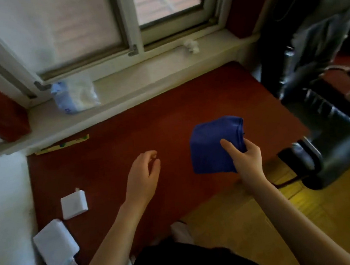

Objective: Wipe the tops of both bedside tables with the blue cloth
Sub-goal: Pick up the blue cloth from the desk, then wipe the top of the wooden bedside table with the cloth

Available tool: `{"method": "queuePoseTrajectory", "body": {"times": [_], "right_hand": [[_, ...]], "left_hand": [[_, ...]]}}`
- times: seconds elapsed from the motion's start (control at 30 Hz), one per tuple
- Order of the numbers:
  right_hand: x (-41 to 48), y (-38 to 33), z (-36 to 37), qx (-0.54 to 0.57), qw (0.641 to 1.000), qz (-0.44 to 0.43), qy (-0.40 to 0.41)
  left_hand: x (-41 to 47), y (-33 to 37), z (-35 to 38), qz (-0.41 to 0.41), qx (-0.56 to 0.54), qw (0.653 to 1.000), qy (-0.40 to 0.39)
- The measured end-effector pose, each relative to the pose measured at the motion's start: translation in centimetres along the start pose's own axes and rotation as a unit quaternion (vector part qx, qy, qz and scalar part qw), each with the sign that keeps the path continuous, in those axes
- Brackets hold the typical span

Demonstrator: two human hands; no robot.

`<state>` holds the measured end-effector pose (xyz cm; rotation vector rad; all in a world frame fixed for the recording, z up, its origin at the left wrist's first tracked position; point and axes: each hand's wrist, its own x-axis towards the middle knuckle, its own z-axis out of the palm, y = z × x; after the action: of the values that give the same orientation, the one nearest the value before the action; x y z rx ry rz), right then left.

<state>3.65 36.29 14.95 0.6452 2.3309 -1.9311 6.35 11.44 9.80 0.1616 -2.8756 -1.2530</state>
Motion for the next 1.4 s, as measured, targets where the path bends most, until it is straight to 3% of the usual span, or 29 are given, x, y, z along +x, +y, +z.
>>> {"method": "queuePoseTrajectory", "body": {"times": [0.13,0.27,0.4,0.57,0.77,0.93,1.1,1.4], "right_hand": [[-8.2,4.4,-10.3,0.085,0.991,0.025,0.1],[-17.4,11.6,-18.8,0.113,0.965,0.083,0.221],[-26.0,19.3,-24.5,0.143,0.91,0.17,0.349],[-32.0,25.3,-29.0,0.168,0.83,0.25,0.47],[-28.1,26.1,-35.0,0.185,0.814,0.227,0.502],[-20.2,25.2,-42.6,0.21,0.84,0.173,0.469],[-14.0,26.0,-52.7,0.196,0.853,0.184,0.446],[-13.1,28.0,-73.6,0.149,0.795,0.23,0.541]], "left_hand": [[-5.8,4.2,5.4,0.051,0.008,0.993,-0.106],[-10.9,5.8,11.2,0.073,0.082,0.961,-0.252],[-13.7,7.1,16.1,0.074,0.14,0.925,-0.345],[-14.1,11.9,21.8,0.097,0.133,0.895,-0.416],[-13.1,18.9,28.9,0.134,0.136,0.869,-0.456],[-11.1,23.9,36.1,0.122,0.148,0.865,-0.463],[-9.2,32.5,45.6,0.127,0.134,0.86,-0.476],[-9.5,53.3,62.3,0.217,0.081,0.833,-0.503]]}}
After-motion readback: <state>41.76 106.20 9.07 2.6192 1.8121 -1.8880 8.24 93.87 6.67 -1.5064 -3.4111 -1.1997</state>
